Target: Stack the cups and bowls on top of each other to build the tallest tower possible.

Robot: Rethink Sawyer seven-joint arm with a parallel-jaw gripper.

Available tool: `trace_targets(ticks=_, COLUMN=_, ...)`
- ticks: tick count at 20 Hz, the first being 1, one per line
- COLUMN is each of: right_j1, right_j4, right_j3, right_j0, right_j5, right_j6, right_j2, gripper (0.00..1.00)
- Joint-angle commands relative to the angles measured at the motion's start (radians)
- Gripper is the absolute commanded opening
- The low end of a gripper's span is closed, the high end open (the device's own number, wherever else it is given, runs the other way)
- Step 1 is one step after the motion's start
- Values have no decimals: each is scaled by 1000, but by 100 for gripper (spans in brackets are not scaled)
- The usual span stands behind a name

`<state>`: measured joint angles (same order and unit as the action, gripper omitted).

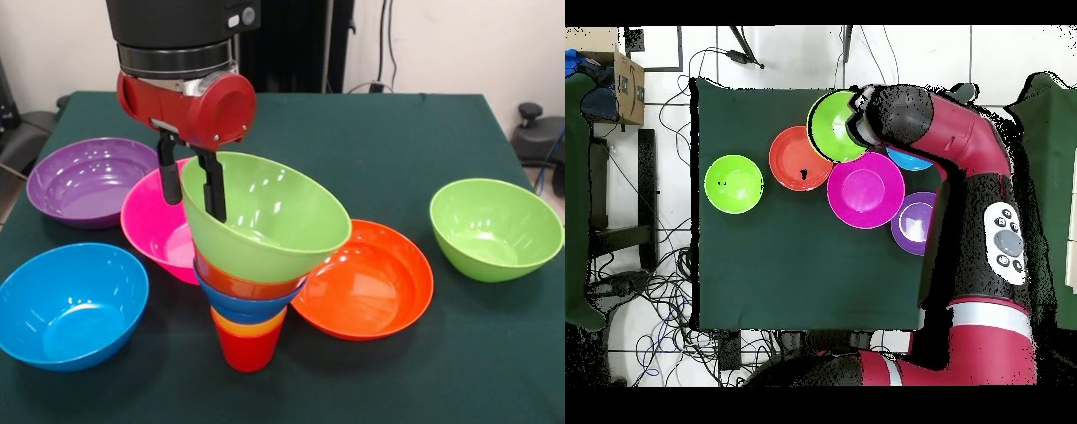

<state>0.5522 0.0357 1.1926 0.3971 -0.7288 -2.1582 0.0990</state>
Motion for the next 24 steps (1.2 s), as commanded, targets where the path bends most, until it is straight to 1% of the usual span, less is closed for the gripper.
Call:
trace_targets(ticks=1, right_j1=-5, right_j4=15, right_j3=32, right_j0=-27, right_j5=-93, right_j6=-78, right_j2=28, gripper=100)
trace_targets(ticks=9, right_j1=9, right_j4=15, right_j3=64, right_j0=-31, right_j5=-92, right_j6=-60, right_j2=12, gripper=100)
trace_targets(ticks=18, right_j1=22, right_j4=23, right_j3=105, right_j0=-26, right_j5=-82, right_j6=-50, right_j2=11, gripper=100)
trace_targets(ticks=24, right_j1=23, right_j4=24, right_j3=95, right_j0=-21, right_j5=-72, right_j6=-36, right_j2=21, gripper=100)
